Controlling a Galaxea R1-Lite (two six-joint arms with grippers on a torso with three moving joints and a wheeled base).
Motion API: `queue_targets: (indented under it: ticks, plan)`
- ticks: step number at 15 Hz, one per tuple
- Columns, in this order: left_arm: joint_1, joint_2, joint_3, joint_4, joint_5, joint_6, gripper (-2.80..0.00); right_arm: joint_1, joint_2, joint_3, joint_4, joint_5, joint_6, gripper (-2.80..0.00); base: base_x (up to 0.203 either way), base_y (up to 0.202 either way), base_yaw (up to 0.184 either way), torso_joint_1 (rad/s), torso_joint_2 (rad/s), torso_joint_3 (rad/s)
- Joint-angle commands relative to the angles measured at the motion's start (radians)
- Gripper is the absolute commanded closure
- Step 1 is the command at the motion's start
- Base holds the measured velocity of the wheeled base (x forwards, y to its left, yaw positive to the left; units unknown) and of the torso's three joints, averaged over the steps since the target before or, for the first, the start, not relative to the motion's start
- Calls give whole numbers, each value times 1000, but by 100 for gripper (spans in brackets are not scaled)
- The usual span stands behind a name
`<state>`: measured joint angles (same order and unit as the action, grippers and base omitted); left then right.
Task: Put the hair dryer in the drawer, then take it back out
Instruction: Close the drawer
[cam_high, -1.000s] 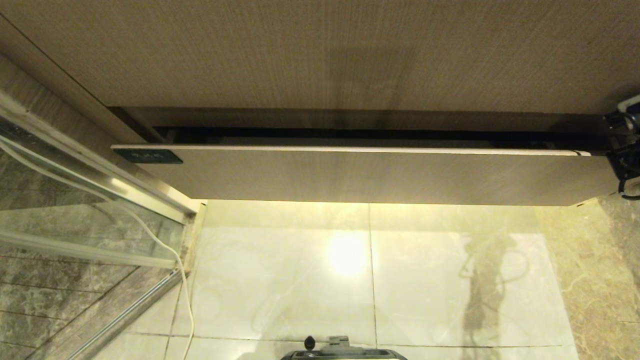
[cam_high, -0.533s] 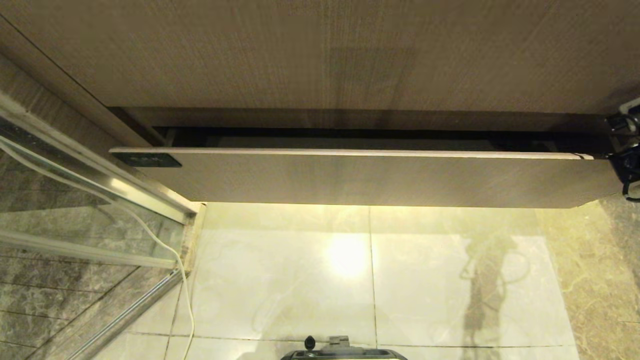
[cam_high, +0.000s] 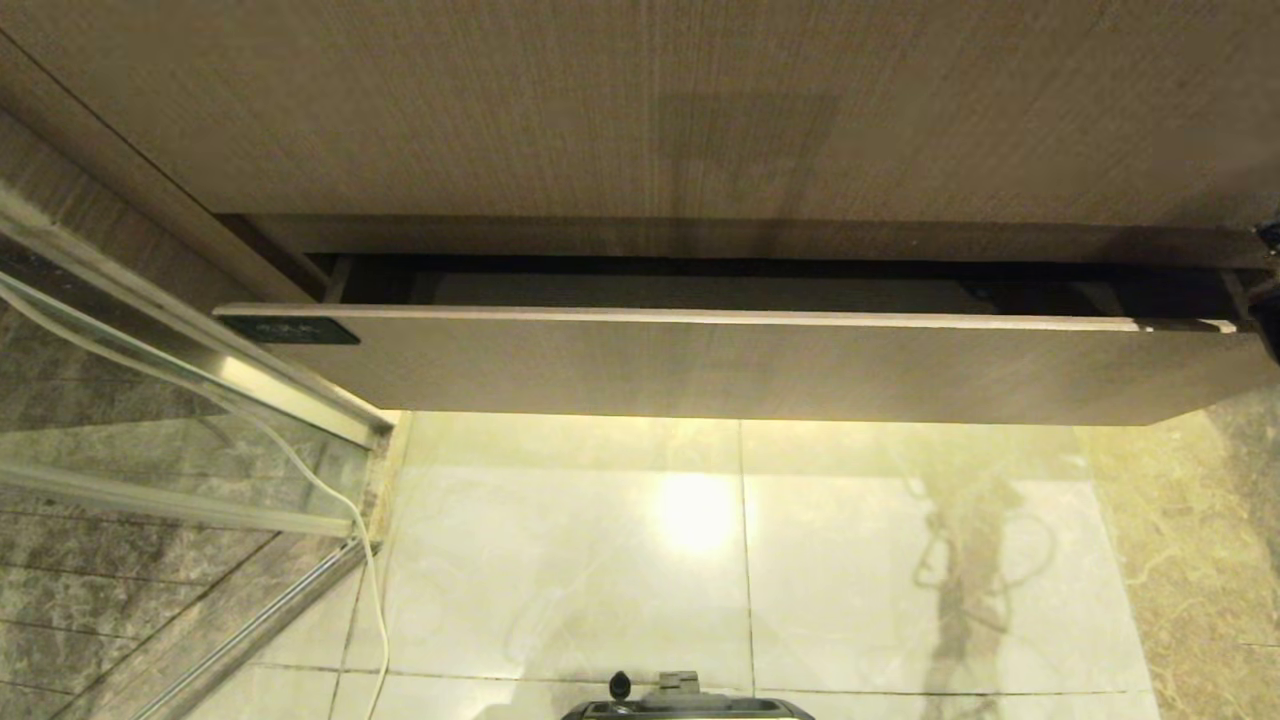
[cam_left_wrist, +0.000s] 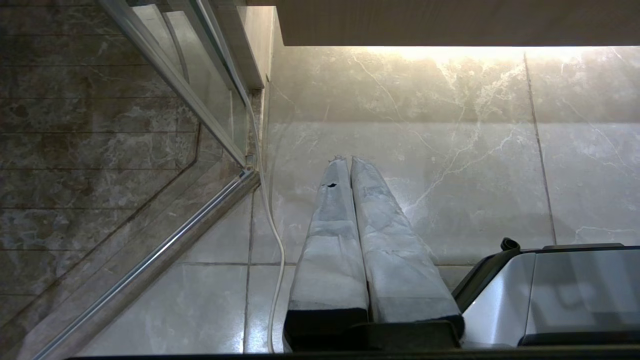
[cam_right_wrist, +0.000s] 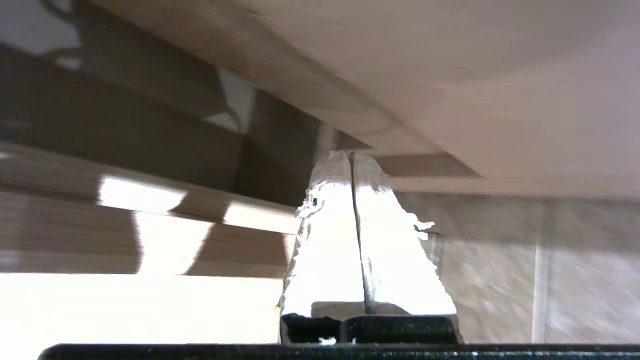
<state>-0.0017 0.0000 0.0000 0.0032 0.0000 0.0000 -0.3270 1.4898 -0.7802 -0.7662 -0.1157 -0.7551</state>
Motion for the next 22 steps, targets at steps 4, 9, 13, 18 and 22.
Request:
queue_targets:
  ticks: [4, 9, 13, 18, 22]
  plan:
    - [0, 0, 2, 0, 0, 0, 0, -8, -112, 38, -1, 11, -21, 0, 0, 0, 0, 0, 0, 0]
    - [0, 0, 2, 0, 0, 0, 0, -12, -124, 49, 4, 14, -29, 0, 0, 0, 0, 0, 0, 0]
    - [0, 0, 2, 0, 0, 0, 0, -92, -324, 287, 157, -28, -350, 0, 0, 0, 0, 0, 0, 0]
    - [0, 0, 2, 0, 0, 0, 0, -106, -288, 246, 528, -265, -415, 0, 0, 0, 0, 0, 0, 0]
    - [0, 0, 2, 0, 0, 0, 0, -106, -233, 246, 581, -328, -413, 0, 0, 0, 0, 0, 0, 0]
